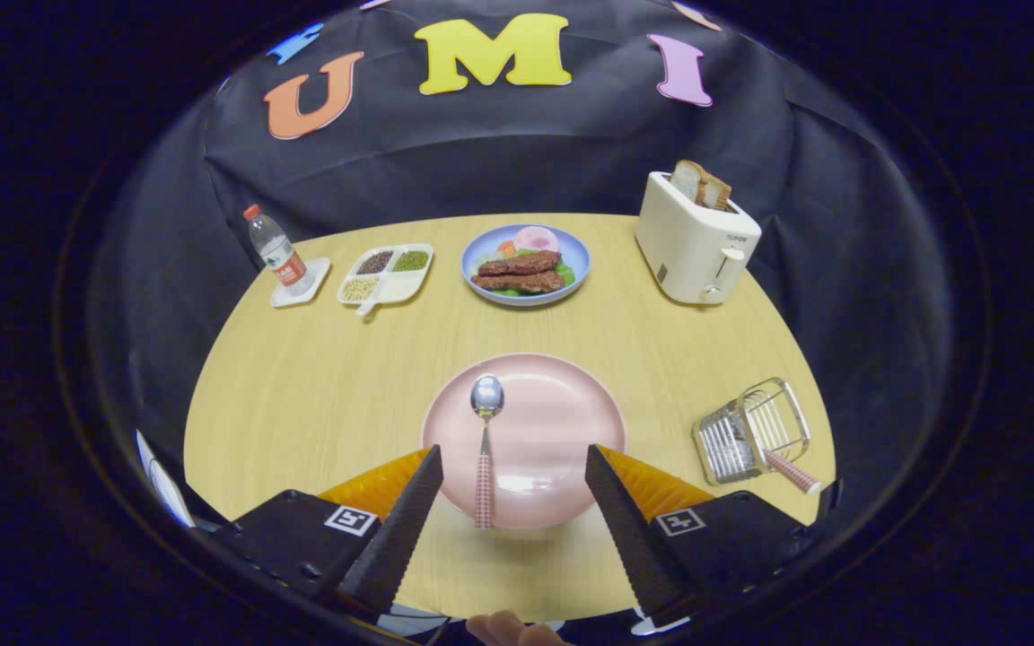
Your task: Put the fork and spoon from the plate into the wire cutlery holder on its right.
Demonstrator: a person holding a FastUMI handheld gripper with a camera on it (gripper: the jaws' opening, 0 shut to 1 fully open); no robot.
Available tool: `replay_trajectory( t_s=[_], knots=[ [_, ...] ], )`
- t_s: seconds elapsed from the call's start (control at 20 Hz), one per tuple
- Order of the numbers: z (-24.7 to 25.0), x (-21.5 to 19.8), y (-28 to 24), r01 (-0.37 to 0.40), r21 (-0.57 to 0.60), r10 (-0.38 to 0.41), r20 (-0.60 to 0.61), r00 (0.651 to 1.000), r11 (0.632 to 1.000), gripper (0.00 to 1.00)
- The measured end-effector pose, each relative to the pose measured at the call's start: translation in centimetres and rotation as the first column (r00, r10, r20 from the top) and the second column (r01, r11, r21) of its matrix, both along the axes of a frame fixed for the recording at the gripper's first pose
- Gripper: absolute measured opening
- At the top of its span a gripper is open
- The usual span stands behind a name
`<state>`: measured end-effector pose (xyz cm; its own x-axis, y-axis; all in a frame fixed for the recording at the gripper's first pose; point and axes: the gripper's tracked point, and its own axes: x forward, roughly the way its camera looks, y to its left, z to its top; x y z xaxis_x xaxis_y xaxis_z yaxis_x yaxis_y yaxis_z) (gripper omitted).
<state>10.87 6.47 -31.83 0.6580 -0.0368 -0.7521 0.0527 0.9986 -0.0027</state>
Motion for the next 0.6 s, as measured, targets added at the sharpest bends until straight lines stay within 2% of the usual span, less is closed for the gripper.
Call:
replay_trajectory(
  t_s=[0.15,0.35,0.45,0.55,0.6],
  knots=[
    [-2.2,0.5,0.8,-0.022,-0.035,0.024,0.069,0.997,0.999,0.96],
    [-5.4,1.2,2.4,-0.055,-0.067,0.06,0.073,0.995,0.996,0.95],
    [-6.6,1.9,2.4,-0.031,-0.072,0.036,0.069,0.997,0.997,0.94],
    [-7.9,2.3,2.3,-0.001,-0.06,0.004,0.053,0.999,0.998,0.87],
    [-8.4,2.5,2.3,0.004,-0.055,-0.001,0.044,0.999,0.998,0.86]
  ],
)
